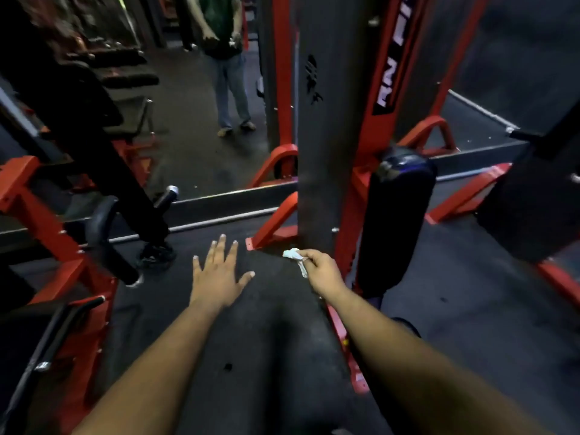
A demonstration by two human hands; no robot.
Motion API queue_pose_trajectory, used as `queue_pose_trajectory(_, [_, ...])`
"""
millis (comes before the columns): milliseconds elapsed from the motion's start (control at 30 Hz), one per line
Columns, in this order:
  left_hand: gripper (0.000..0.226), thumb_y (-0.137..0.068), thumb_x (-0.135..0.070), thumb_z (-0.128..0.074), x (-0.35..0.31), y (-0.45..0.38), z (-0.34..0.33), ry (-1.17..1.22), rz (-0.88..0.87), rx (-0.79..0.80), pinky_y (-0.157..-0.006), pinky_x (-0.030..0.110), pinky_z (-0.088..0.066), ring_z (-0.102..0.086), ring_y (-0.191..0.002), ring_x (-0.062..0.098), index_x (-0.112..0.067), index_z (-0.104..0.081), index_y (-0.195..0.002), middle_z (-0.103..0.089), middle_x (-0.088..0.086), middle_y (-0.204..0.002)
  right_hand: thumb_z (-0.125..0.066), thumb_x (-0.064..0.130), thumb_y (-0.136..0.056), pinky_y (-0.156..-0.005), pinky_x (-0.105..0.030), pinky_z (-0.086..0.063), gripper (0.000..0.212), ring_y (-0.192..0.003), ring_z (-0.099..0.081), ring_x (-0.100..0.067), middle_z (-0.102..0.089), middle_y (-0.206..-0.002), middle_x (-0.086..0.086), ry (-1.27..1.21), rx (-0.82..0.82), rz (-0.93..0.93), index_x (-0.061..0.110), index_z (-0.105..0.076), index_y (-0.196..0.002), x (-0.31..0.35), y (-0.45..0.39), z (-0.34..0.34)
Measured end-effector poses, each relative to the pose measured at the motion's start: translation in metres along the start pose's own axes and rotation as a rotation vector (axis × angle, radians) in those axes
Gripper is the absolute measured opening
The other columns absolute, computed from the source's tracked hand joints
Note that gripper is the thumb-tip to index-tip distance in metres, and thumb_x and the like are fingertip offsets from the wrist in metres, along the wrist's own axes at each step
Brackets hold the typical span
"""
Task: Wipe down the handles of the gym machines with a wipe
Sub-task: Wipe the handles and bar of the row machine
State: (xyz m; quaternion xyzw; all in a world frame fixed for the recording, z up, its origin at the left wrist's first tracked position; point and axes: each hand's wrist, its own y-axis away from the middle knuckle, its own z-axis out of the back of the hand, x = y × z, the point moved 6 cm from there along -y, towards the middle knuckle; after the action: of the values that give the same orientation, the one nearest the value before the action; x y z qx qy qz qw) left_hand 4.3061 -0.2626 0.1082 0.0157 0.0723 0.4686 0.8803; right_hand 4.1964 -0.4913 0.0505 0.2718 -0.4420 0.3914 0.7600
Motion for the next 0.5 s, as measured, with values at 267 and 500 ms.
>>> queue_pose_trajectory(267, [0.091,-0.096,-0.074,-0.043,-0.128,0.031,-0.046,-0.056,-0.358,0.302,-0.126,0.055,-0.015,-0.007,-0.159,0.023,-0.028,-0.009,-0.166,0.007,0.002,-0.174,-0.051,0.021,-0.096,-0.078,-0.031,-0.052,0.026,-0.084,-0.067,-0.012,-0.075,-0.099,0.007,0.074,-0.181,-0.192,0.029,-0.073,-0.108,-0.074,0.103,0.084])
queue_pose_trajectory(500, [0.089,-0.096,-0.072,-0.045,-0.201,0.083,-0.087,-0.081,-0.631,0.432,-0.124,0.053,-0.020,-0.014,-0.158,0.024,-0.027,-0.012,-0.166,0.004,0.002,-0.174,-0.045,0.017,-0.094,-0.058,-0.034,-0.055,0.018,-0.070,-0.069,-0.023,-0.070,-0.082,-0.004,0.108,-0.351,-0.433,0.023,-0.061,-0.088,-0.129,0.240,0.142])
